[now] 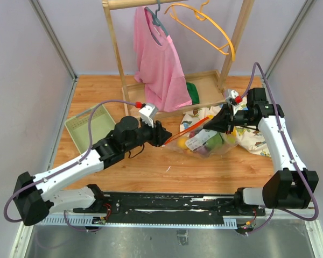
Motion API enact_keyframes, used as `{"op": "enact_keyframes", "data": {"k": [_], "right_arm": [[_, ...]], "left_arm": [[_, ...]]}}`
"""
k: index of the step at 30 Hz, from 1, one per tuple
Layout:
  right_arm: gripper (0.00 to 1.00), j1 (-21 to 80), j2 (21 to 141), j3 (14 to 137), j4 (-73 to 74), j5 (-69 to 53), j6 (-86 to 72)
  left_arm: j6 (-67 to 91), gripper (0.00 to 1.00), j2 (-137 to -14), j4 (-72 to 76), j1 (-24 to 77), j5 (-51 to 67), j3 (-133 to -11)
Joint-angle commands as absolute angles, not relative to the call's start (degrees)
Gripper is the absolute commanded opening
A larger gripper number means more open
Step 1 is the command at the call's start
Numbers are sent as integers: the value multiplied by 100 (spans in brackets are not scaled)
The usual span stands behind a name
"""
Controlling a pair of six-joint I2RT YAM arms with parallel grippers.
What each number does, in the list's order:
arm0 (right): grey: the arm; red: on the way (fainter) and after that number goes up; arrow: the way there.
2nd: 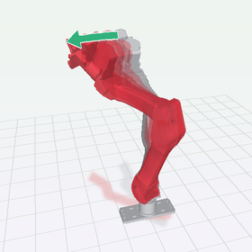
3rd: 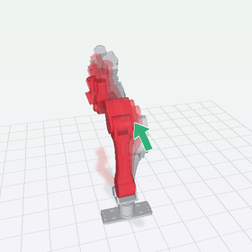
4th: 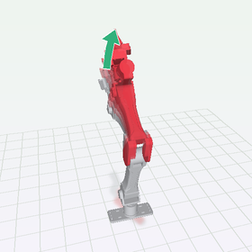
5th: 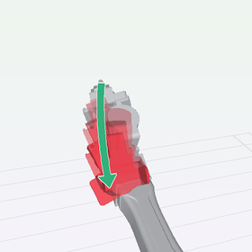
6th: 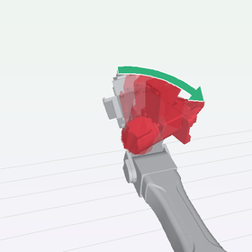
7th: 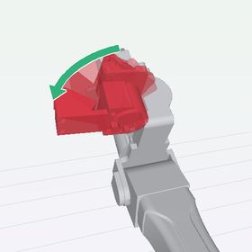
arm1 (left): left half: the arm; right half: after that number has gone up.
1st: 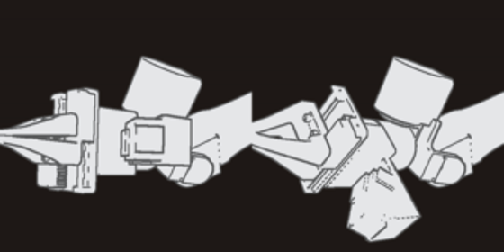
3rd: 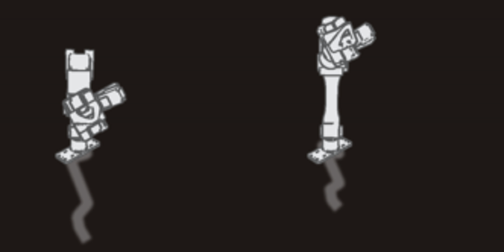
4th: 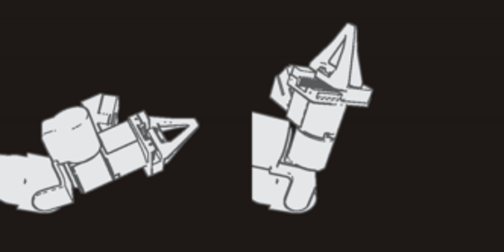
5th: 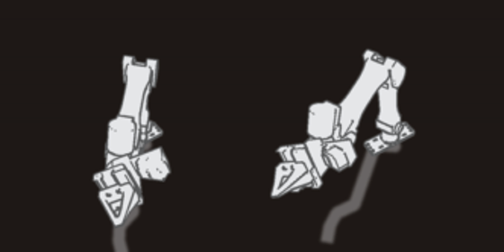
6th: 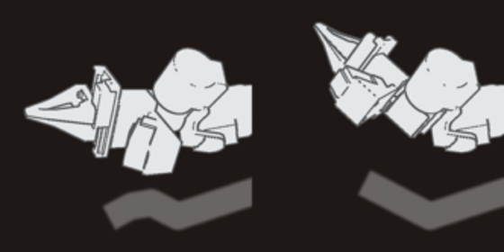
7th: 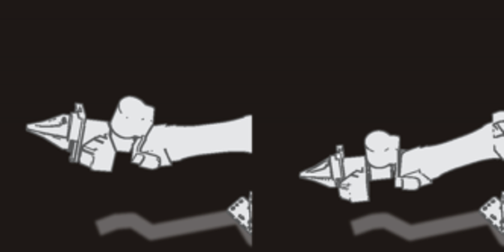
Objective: Open the zip-top bag and remove the fake food
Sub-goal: Unzip the zipper food storage bag at the center of the board.
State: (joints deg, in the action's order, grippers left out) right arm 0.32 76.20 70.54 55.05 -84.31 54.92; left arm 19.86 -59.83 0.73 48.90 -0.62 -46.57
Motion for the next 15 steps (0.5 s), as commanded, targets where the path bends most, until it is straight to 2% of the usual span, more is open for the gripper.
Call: {"op": "enact_keyframes", "data": {"k": [1,15], "right_arm": [[1,79,7417,6842,5975,-8386,6207],[1,79,7429,6823,6257,-8340,6589]], "left_arm": [[1298,45,-6469,571,4869,649,-4876],[662,44,-7209,1425,4869,1438,-4811]]}}
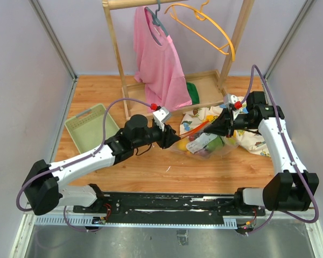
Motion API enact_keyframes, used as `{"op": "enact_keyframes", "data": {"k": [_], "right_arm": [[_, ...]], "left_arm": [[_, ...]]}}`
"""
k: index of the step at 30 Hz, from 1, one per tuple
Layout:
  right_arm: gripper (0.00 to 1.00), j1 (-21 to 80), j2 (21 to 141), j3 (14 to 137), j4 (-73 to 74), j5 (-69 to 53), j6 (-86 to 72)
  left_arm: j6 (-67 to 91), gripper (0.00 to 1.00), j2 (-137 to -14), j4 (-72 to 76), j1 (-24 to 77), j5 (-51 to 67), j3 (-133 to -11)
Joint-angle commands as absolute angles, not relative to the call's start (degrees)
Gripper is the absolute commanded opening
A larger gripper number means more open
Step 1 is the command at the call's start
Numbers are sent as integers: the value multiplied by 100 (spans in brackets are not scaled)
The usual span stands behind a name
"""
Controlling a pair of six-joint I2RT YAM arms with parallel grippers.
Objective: Open the zip-top bag and remove the fake food
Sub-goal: Unzip the zipper food storage bag at the center of the board, then open the zipper of the food storage bag at the center of the board.
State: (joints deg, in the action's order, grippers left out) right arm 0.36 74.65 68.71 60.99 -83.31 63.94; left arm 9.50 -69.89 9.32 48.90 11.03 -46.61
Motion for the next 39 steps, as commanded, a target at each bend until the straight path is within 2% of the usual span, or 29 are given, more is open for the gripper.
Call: {"op": "enact_keyframes", "data": {"k": [1,6,12,15,16,17,20,25,30,32,35,39], "right_arm": [[1,77,7430,6827,6262,-8341,6586],[1,79,7405,6807,6267,-8345,6587],[1,79,7398,6786,6271,-8316,6592],[1,79,7405,6790,6268,-8299,6608],[1,79,7415,6786,6268,-8291,6609],[1,79,7410,6779,6269,-8284,6615],[1,79,7418,6779,6262,-8292,6612],[1,79,7466,6802,6274,-8314,6623],[1,80,7468,6810,6267,-8299,6617],[1,84,7467,6803,6267,-8297,6618],[2,81,7466,6807,6267,-8297,6625],[2,88,7480,6811,6271,-8306,6619]], "left_arm": [[633,43,-7283,1404,4869,1412,-4851],[528,32,-7642,1300,4869,1331,-5095],[544,29,-7877,1412,4869,1477,-5184],[565,11,-7950,1396,4869,1465,-5192],[585,9,-7960,1371,4869,1445,-5194],[584,9,-7956,1340,4869,1444,-5202],[589,21,-7909,1214,4869,1402,-5236],[547,23,-7925,1048,4869,1262,-5363],[569,42,-7861,949,4832,1345,-5446],[611,42,-7834,852,4765,1489,-5483],[617,31,-7884,609,4674,1611,-5604],[628,30,-7945,452,4632,1691,-5708]]}}
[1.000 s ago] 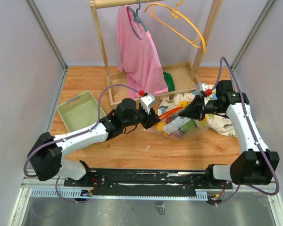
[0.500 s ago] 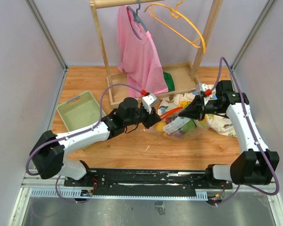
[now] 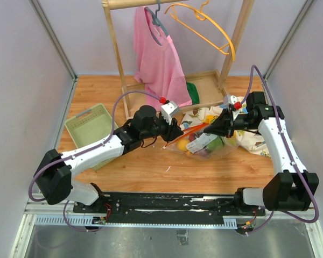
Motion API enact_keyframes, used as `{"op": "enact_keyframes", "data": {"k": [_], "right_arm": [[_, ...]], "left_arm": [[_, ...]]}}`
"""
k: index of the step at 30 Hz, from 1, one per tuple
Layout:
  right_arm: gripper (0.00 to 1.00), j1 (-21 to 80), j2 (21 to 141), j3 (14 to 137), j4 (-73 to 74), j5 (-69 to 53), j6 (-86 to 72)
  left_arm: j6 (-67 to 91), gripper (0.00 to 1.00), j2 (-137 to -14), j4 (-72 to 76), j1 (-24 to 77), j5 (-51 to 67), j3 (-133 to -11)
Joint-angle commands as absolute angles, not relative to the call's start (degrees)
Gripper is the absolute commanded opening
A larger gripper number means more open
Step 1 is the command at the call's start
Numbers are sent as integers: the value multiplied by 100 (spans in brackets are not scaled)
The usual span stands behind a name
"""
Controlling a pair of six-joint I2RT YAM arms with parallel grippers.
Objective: Open the zip-top bag and remove the fake food
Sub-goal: Open the zipper of the food storage bag at the center of the board.
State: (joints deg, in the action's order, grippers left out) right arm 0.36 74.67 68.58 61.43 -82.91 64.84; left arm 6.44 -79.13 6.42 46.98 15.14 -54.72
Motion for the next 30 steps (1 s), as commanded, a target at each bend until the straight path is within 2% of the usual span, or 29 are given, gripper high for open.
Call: {"op": "enact_keyframes", "data": {"k": [1,12,18,22,23,25,28,30], "right_arm": [[2,81,7481,6809,6269,-8301,6623],[1,96,7525,6829,6267,-8336,6615],[2,118,7531,6826,6272,-8315,6612],[2,131,7557,6845,6241,-8284,6585],[3,132,7568,6842,6193,-8261,6544],[6,132,7575,6825,5895,-8152,6120],[9,132,7616,6834,5309,-7789,5360],[17,132,7679,6921,5225,-7619,5197]], "left_arm": [[639,31,-7945,451,4624,1689,-5712],[641,27,-8245,569,4623,1714,-5770],[585,19,-8479,744,4623,1845,-5821],[504,18,-8504,855,4623,2063,-5828],[497,16,-8495,913,4623,2187,-5813],[460,2,-8463,1007,4622,2420,-5757],[484,0,-8314,1153,4587,2497,-5621],[575,0,-8173,1224,4515,2472,-5554]]}}
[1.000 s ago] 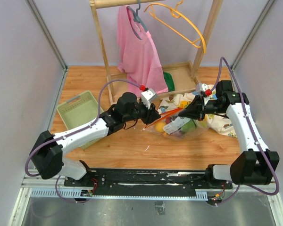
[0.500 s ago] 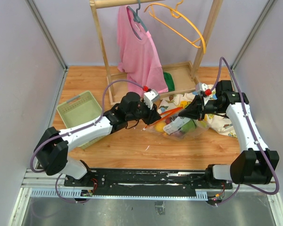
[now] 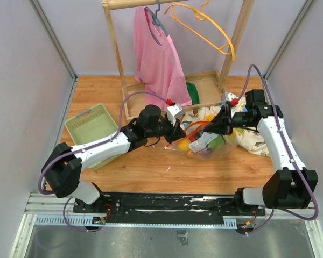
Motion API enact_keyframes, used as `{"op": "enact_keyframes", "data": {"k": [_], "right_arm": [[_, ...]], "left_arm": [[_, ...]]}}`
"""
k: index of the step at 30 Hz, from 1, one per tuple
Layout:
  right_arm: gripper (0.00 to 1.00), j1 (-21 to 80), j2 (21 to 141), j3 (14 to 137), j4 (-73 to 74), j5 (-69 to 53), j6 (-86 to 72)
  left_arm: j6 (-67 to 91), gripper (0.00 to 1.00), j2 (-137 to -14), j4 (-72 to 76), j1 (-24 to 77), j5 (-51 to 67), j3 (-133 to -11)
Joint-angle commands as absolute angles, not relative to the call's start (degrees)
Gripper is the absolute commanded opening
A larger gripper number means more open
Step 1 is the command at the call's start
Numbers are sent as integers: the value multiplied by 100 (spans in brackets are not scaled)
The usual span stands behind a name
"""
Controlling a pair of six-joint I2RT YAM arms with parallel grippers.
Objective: Open the zip-top bag and remove the fake food
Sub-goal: Open the zipper of the food storage bag at the center of the board.
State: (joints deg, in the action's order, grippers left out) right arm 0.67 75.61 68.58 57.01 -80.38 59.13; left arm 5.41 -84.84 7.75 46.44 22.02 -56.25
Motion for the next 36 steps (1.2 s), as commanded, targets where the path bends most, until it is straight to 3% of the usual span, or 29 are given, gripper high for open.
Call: {"op": "enact_keyframes", "data": {"k": [1,4,8,15,19,20,23,25,28,36], "right_arm": [[22,132,7726,6989,5213,-7560,5144],[32,145,7901,7231,5246,-7419,5078],[33,262,8208,7732,5397,-7162,5145],[11,325,8666,8786,5677,-7009,5405],[8,362,8793,9100,5450,-6954,5336],[12,375,8812,9076,5317,-6918,5270],[40,387,8841,8691,4578,-6533,4676],[52,386,8864,8481,4429,-6161,4470],[59,259,8758,8276,4434,-5852,4168],[73,-651,8033,7794,5104,-6649,3761]], "left_arm": [[612,0,-8096,1242,4469,2459,-5540],[606,0,-7923,1159,4366,2320,-5659],[313,0,-7857,776,4321,2105,-6093],[-119,0,-7816,160,4236,1896,-6807],[-110,0,-7693,154,4230,2008,-6912],[-91,0,-7664,169,4236,2040,-6883],[138,0,-7653,286,4236,2180,-6671],[511,0,-7679,514,4236,2266,-6368],[1501,0,-7724,1131,4236,2280,-5855],[2877,0,-7545,1893,4237,1473,-4982]]}}
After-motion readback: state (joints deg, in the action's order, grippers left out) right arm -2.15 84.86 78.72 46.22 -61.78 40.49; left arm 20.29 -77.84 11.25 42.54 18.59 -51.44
